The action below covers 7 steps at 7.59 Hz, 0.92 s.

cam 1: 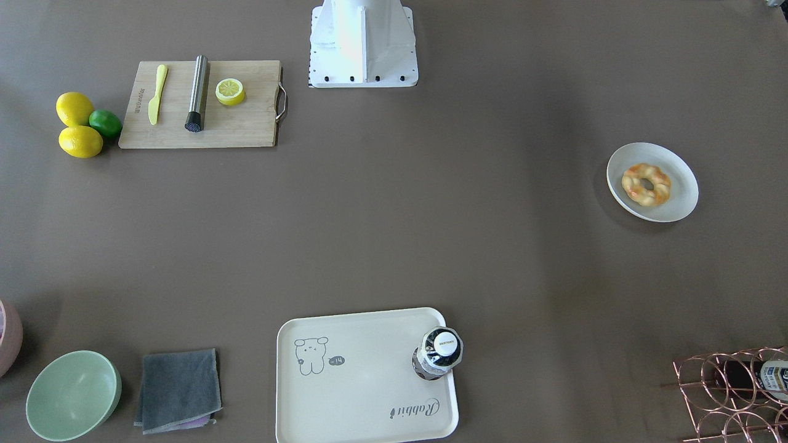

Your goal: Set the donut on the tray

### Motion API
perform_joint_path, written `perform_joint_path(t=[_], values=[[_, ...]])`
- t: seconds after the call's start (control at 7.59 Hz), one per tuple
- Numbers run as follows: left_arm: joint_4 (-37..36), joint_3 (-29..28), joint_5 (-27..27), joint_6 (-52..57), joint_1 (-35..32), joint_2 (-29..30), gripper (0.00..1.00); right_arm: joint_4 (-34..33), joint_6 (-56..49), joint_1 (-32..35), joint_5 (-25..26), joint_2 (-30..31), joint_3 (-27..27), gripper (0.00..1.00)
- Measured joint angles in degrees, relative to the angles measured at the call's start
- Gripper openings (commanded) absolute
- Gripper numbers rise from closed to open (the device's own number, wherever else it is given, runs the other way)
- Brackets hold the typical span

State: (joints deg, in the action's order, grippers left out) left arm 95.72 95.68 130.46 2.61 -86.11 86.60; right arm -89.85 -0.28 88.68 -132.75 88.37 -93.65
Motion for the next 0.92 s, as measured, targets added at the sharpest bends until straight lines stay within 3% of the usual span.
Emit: perform_joint_path(t=[0.92], values=[[-0.01,-0.29,0.0,-0.12,0.07,-0.08,0.98,-0.15,-0.26,0.03,-0.05,0.54,-0.12,1.0]])
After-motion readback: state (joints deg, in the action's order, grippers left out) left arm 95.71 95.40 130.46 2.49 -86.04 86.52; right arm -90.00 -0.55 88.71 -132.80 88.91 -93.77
